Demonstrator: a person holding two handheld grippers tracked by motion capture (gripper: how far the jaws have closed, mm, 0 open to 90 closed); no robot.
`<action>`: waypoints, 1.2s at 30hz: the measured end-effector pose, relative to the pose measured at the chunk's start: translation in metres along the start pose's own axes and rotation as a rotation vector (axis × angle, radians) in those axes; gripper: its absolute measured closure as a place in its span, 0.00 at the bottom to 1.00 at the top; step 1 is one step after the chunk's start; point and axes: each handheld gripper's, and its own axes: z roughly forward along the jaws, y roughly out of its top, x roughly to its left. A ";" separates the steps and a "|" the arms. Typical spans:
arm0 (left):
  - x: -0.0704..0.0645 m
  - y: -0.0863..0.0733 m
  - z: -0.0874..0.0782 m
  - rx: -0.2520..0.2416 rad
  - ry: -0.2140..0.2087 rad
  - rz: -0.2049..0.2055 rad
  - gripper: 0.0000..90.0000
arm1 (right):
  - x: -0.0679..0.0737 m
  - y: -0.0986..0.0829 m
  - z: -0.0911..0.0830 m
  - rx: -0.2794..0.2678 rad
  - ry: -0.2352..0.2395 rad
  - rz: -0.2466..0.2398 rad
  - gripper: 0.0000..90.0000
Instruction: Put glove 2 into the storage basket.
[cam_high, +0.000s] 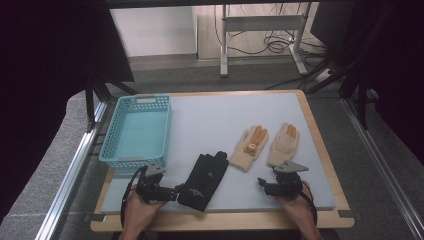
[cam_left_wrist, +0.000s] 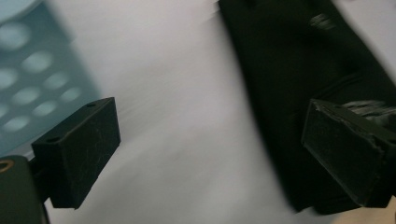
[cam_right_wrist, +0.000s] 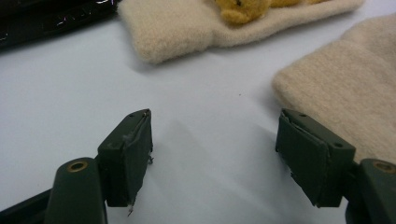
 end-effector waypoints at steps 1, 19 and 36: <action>-0.004 0.003 0.001 -0.001 -0.009 0.005 0.05 | 0.000 0.000 0.000 0.000 0.000 0.000 0.30; -0.056 0.043 0.062 0.108 0.025 0.037 0.00 | 0.000 -0.001 -0.001 -0.004 0.006 -0.001 0.28; -0.070 0.036 0.068 0.217 0.022 0.103 0.17 | 0.000 -0.002 -0.001 -0.007 0.005 -0.003 0.28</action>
